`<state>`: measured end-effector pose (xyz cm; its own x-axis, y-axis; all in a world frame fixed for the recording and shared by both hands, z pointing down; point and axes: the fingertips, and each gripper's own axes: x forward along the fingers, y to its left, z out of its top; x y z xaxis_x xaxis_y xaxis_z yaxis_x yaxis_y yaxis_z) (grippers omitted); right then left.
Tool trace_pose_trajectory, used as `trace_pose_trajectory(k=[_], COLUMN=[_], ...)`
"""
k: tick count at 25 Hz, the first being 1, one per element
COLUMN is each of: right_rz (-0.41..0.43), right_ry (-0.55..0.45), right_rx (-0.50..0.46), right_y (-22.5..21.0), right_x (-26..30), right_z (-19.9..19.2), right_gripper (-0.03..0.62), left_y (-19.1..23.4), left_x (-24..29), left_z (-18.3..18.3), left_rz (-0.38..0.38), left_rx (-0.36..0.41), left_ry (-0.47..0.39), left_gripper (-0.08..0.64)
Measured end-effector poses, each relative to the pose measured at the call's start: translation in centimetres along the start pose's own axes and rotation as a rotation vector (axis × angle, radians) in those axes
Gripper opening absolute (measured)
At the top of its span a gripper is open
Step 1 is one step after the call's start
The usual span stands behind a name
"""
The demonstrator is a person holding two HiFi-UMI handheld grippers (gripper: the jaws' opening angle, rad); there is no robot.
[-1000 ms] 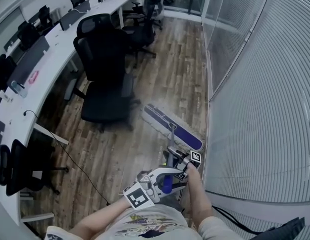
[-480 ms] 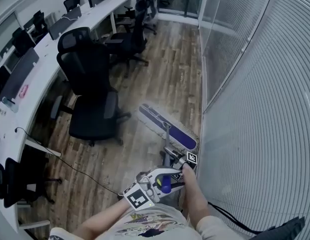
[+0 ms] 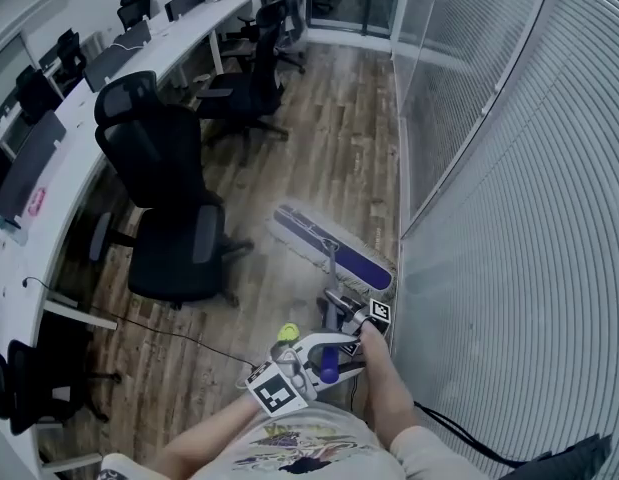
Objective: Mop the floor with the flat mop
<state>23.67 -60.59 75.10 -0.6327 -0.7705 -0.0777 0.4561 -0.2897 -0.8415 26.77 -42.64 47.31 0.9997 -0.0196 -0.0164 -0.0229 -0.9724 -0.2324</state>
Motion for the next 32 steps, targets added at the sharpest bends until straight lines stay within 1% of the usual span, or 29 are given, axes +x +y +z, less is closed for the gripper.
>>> trace_pose_trajectory(k=[3, 7, 11, 15, 20, 23, 27, 32], right_rz=[0.006, 0.013, 0.025, 0.020, 0.030, 0.028, 0.026, 0.039], right_ry=[0.005, -0.012, -0.038, -0.060, -0.072, -0.072, -0.084, -0.103], right_rx=[-0.006, -0.012, 0.000, -0.002, -0.021, -0.029, -0.029, -0.033], right_y=[1.6, 3.3, 6.5, 9.2, 12.8, 14.3, 16.0, 17.0], right_x=[2.2, 6.0, 10.4, 14.4, 20.1, 23.1, 26.2, 28.4], right_z=[2.4, 6.3, 10.5, 15.1, 20.6, 23.4, 26.6, 29.7], right_gripper=[0.183, 0.183, 0.183, 0.183, 0.184, 0.184, 0.184, 0.184], left_y=[3.5, 8.9, 15.4, 21.9, 30.7, 35.2, 39.5, 42.7], left_x=[0.8, 1.3, 2.7, 4.0, 4.8, 5.2, 5.8, 6.5], left_z=[-0.7, -2.1, -3.6, -4.7, -5.6, -6.6, -8.6, -9.8], left_rz=[0.008, -0.007, -0.027, -0.053, -0.042, -0.039, -0.054, -0.066], left_rx=[-0.003, -0.003, 0.002, -0.008, -0.018, -0.022, -0.032, -0.030], left_ry=[-0.013, -0.021, -0.022, -0.022, -0.056, -0.070, -0.054, -0.050], left_gripper=[0.164, 0.170, 0.173, 0.173, 0.173, 0.173, 0.173, 0.173])
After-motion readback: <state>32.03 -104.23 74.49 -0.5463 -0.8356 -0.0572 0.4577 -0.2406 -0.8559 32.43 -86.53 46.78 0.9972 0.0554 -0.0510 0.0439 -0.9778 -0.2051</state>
